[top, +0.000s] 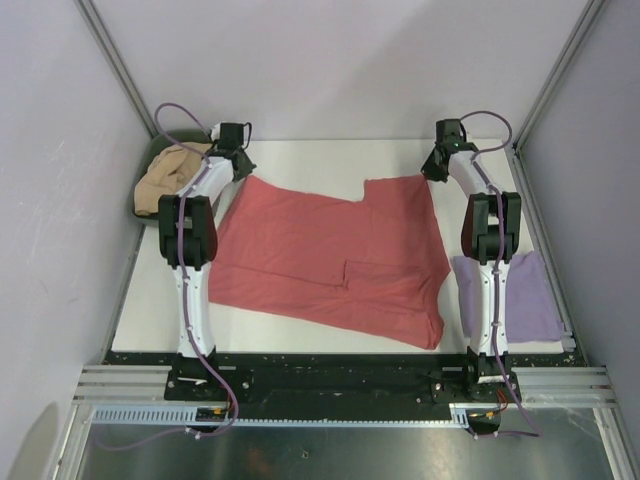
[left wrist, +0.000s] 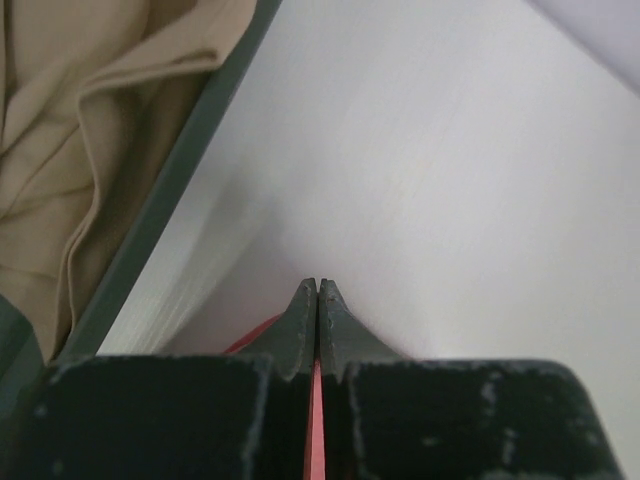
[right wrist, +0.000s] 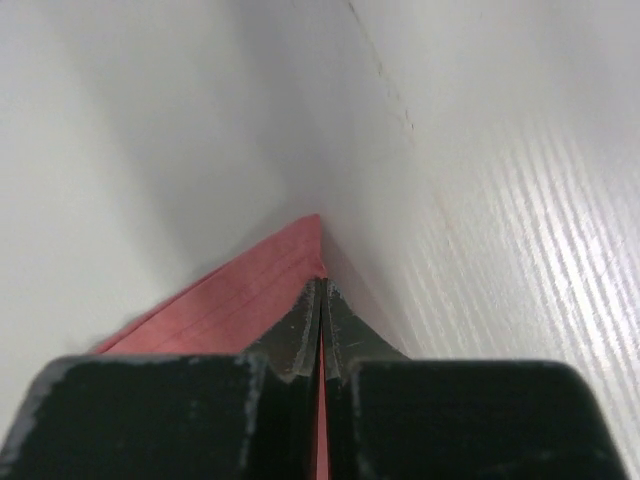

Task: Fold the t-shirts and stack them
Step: Grap the side of the flattened tshirt furthest away from the robot with both arms, then fold the other side of the tshirt into a rectangle

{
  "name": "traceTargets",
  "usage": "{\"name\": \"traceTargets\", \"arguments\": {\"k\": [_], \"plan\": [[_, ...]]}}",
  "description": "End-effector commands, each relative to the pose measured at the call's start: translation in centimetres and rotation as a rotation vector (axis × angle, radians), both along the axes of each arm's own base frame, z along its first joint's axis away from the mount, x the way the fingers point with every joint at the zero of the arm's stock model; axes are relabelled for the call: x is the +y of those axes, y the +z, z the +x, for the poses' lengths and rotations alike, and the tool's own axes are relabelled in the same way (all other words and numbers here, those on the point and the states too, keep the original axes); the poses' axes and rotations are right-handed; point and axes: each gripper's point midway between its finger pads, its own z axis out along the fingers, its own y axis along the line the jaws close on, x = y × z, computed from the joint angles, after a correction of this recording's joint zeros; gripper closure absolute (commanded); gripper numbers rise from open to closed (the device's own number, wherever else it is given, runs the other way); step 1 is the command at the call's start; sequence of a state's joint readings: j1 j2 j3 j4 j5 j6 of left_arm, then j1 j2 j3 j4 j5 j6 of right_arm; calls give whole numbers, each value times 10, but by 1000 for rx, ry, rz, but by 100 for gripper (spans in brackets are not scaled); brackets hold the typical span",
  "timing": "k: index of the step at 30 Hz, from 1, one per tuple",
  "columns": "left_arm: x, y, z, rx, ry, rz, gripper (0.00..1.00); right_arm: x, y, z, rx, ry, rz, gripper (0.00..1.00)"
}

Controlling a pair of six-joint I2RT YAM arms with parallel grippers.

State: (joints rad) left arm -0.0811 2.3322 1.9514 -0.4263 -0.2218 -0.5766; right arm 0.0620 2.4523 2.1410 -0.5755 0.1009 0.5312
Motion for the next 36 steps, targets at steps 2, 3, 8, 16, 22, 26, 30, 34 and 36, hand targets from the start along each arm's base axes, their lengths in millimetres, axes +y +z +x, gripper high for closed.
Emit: {"name": "traceTargets", "arguments": {"k": [2, 3, 8, 16, 22, 26, 30, 34, 36], "plan": [[-1, 42, 38, -150, 3, -20, 100, -11, 31, 20, -83, -1, -30, 100], [-1, 45, 41, -159, -2, -22, 100, -12, 35, 20, -89, 0, -30, 100], [5, 60, 46, -188, -13, -10, 100, -10, 69, 9, -125, 15, -19, 100], [19, 50, 22, -128, -10, 34, 100, 16, 95, -71, -131, 42, 56, 100], [32, 45, -3, -85, 15, 61, 100, 34, 106, -148, -123, 70, 83, 100], [39, 43, -20, -61, 32, 68, 100, 50, 113, -191, -125, 109, 87, 100], [43, 42, -39, -41, 55, 69, 100, 61, 115, -227, -123, 134, 80, 100], [49, 44, -57, -30, 80, 75, 100, 60, 109, -253, -102, 138, 57, 100], [51, 43, -68, -22, 87, 79, 100, 58, 105, -265, -93, 140, 54, 100]]}}
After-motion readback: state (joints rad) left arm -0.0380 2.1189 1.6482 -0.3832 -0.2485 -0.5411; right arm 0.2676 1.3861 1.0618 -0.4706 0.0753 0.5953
